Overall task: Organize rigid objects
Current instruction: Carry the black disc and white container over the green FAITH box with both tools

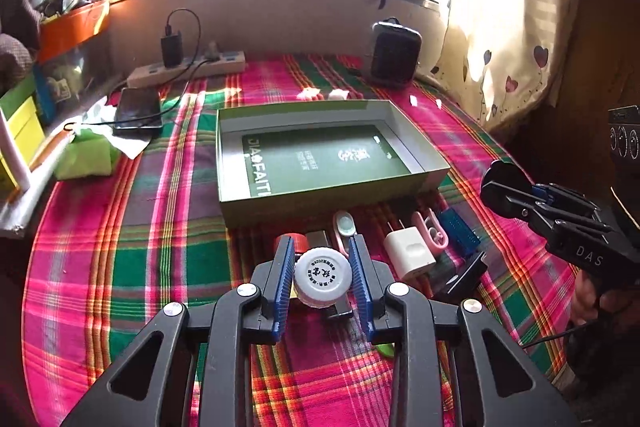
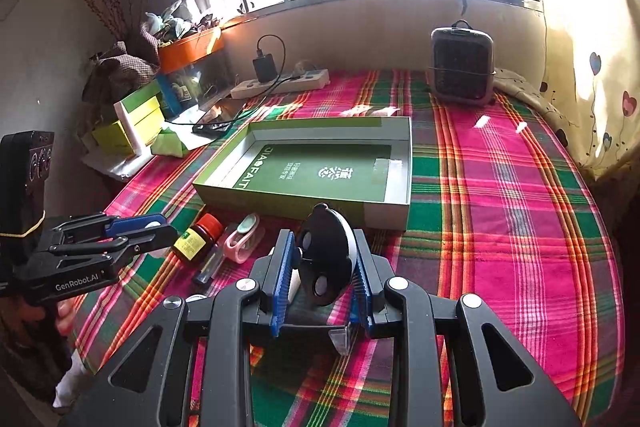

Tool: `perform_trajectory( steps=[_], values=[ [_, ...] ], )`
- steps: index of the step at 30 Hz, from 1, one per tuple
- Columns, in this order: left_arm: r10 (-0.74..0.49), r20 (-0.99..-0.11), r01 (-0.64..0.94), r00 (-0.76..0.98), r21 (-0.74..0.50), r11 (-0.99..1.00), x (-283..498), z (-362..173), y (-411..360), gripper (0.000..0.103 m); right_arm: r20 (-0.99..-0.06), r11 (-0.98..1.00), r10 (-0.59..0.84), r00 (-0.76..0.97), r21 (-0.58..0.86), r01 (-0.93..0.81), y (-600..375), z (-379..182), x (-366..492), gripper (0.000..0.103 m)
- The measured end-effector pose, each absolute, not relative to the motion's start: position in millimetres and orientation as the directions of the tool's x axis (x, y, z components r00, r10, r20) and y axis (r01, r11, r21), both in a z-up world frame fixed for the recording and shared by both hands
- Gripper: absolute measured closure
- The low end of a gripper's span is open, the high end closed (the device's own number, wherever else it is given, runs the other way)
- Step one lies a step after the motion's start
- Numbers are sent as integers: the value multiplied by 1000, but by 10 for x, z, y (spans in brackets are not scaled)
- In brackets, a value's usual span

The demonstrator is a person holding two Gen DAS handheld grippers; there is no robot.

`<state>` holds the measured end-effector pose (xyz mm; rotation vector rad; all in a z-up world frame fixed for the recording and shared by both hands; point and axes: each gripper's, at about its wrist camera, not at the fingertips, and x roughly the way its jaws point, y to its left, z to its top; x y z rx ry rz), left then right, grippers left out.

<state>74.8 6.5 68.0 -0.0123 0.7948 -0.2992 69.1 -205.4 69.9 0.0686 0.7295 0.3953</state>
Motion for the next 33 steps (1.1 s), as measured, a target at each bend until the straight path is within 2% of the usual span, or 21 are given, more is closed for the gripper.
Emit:
perform_trajectory(
  steps=[16, 33],
  values=[
    [-306, -686, 261, 660, -172, 950, 1581, 904, 160, 76, -646, 927, 372, 667, 215, -309, -2095, 887, 1364, 74],
    [-260, -767, 226, 586, -153, 962, 2562, 476, 108, 76, -744, 939, 332, 581, 198, -282, -1973, 455, 2340, 74]
  ],
)
